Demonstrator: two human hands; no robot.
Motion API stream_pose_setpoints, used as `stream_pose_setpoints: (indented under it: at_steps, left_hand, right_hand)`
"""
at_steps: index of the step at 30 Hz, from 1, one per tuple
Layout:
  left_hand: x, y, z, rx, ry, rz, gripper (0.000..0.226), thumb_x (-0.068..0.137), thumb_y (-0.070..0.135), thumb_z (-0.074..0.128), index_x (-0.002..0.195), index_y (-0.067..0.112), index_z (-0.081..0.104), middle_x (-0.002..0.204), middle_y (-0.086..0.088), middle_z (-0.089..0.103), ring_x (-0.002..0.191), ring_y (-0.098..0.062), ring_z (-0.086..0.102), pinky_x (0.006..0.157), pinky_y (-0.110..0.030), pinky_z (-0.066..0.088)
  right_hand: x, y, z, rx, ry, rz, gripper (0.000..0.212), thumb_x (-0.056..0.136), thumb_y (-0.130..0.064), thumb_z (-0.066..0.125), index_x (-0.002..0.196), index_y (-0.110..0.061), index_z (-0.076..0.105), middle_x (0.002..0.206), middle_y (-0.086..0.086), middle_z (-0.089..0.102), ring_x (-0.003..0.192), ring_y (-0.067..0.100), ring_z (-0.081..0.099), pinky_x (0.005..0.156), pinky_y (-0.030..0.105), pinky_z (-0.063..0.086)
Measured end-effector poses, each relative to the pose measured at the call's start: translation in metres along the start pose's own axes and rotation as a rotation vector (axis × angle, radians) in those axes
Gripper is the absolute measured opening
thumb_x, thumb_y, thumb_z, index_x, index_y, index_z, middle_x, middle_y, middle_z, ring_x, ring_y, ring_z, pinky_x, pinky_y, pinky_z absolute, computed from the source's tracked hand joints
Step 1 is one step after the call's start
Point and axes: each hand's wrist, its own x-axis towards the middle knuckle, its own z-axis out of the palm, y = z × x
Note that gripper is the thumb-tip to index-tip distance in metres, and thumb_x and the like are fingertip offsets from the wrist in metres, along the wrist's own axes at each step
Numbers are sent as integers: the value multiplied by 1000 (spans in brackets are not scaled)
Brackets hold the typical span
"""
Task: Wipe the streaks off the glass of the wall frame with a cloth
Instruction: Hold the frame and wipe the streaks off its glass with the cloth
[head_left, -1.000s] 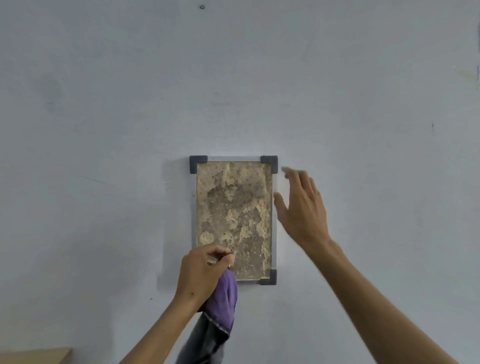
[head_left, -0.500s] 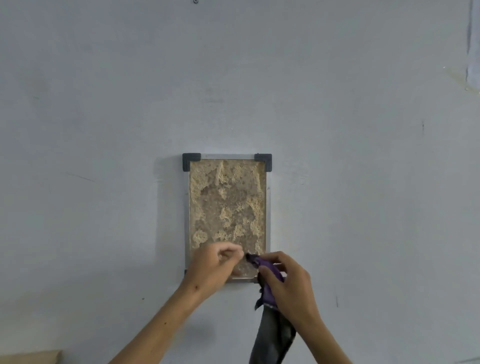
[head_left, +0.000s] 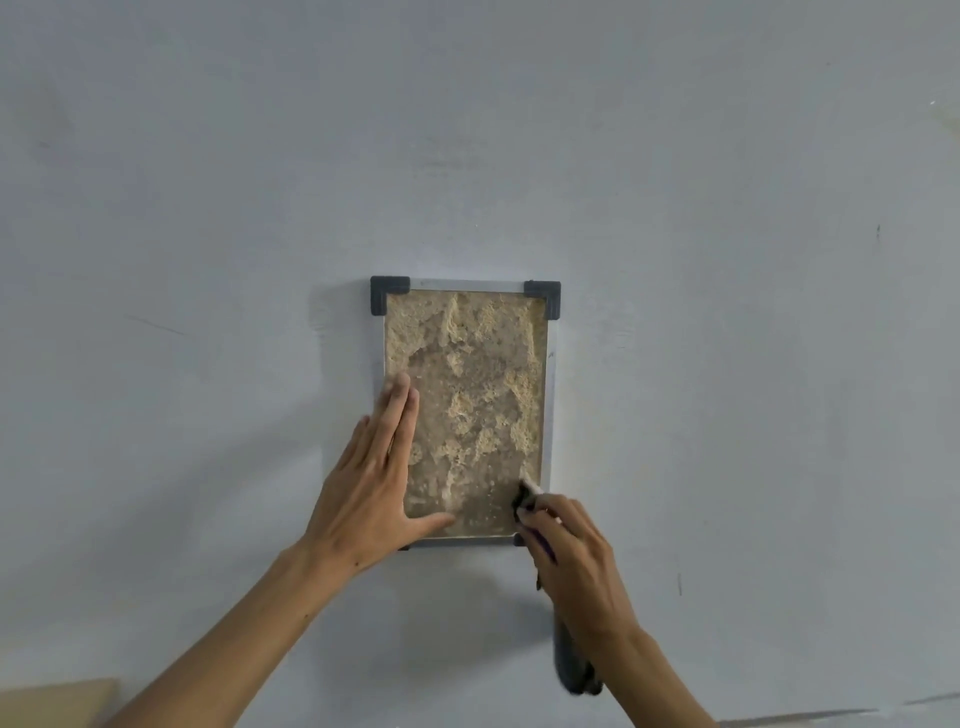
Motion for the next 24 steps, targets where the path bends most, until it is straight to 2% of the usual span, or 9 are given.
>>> stream_pose_setpoints:
  at_steps: [3,6,9,11,12,14,17,20,24]
  left_hand:
    - [-8,1,6,-75,9,-14,144,68,81,68,160,2,-9,170,-11,-15,158,-26,-4,120,-51,36]
    - [-19,2,13,-97,11,-51,144,68,80,70,159,1,-10,170,-13,-15,158,-27,-3,118,-51,38]
    - [-28,3,18,-139,7,-96,141,70,69,75,159,0,-10,169,-14,-15,158,-30,6,109,-46,50]
    - [-33,6,20,-182,8,-128,137,73,66,75,159,-1,-8,169,-14,-16,152,-33,29,94,-32,59]
    - [-35,7,21,-205,7,-147,135,74,65,75,159,0,-8,170,-13,-16,146,-33,41,85,-23,59]
    - [-38,8,25,-244,21,-174,133,76,62,76,160,4,-10,170,-9,-17,132,-28,58,67,-7,49]
    - [-42,11,28,-267,45,-186,130,78,58,76,160,8,-11,170,-4,-18,111,-21,70,49,-6,43]
    - [-44,14,29,-273,60,-211,126,79,54,77,161,10,-7,171,-2,-16,102,-20,73,47,-6,40]
    - [-44,13,33,-308,76,-214,123,80,51,77,162,10,-6,171,-2,-15,108,-22,72,46,-2,37]
  right_hand:
    - [1,-5,-10,91,7,65,11,91,-5,75,101,-9,74,107,-5,62,88,12,65,78,17,53]
    - [23,-16,-17,80,182,118,10,91,-3,73,101,-6,71,105,2,61,85,11,62,78,8,44]
    - [34,-19,-10,-1,221,43,15,89,3,73,104,0,71,111,5,59,93,19,66,83,19,53]
    - [21,-15,1,-86,160,-59,23,81,8,78,103,5,73,117,3,56,95,26,70,83,31,60]
    - [11,-13,6,-97,123,-82,25,78,8,81,101,5,74,117,1,54,94,27,72,82,33,61]
    - [-4,-9,9,-24,59,-27,22,80,5,81,101,0,75,114,-2,56,93,22,71,80,33,60]
    - [0,-9,1,86,59,101,17,89,1,76,104,-7,73,108,-1,61,88,12,65,77,22,55]
    - [27,-14,-11,88,159,162,23,90,1,74,111,-8,70,109,3,60,86,6,56,75,9,46]
    - [28,-18,0,39,151,100,27,87,3,77,110,-6,69,110,4,63,91,11,61,78,16,53]
